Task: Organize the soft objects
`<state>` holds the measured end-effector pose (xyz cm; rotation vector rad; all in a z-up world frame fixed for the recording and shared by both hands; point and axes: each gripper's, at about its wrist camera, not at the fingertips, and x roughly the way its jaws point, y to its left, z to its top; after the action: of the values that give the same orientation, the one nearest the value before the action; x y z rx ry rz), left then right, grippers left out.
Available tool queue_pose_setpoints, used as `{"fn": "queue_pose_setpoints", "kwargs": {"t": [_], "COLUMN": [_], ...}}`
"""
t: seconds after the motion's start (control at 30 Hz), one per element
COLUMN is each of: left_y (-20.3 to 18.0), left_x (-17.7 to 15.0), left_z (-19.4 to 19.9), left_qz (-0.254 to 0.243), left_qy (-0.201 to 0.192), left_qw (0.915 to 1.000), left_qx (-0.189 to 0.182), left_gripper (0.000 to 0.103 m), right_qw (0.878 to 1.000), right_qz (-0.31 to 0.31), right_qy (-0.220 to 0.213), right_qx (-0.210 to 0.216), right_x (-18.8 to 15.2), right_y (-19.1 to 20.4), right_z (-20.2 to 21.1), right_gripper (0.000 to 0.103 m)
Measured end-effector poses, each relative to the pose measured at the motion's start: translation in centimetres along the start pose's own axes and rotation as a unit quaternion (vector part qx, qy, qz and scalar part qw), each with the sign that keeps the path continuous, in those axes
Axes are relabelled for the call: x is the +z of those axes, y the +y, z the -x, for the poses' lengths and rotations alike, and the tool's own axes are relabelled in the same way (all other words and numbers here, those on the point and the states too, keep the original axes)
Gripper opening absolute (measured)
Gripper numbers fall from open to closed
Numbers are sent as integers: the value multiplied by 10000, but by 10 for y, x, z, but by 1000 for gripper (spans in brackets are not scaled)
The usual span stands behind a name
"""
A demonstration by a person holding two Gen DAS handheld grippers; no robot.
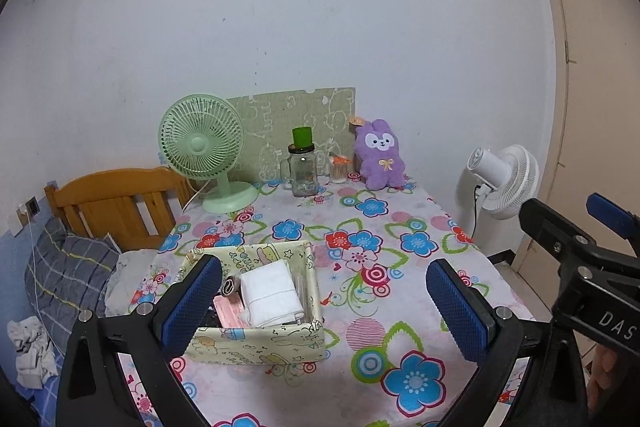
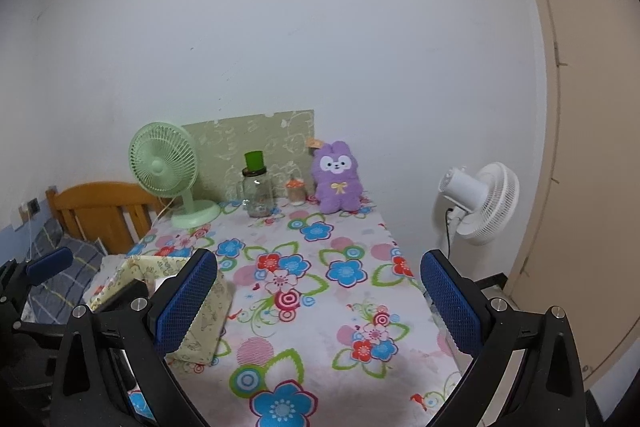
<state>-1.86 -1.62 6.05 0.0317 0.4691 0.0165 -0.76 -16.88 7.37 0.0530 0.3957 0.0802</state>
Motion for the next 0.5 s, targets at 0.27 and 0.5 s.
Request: {"fn": "queue_pose_setpoints", "kwargs": {"t": [0.27,0.5], "left_y": [0,-2], "left_x": [2,3], "left_z": [10,11], "left_qz": [67,56], "left_qy": [-108,-131], "left_qw": [9999,9999], "left_qx": [-12,-62], "left_gripper": [103,103], "right_qw": [9999,9997], "right_qz": [-112,-187], "right_qy": [-116,-167], "right_qx": [-44,-34], "right_x": [0,1], "right_y": [-8,-10], "right_z": [13,18], "right_gripper": [103,103]}}
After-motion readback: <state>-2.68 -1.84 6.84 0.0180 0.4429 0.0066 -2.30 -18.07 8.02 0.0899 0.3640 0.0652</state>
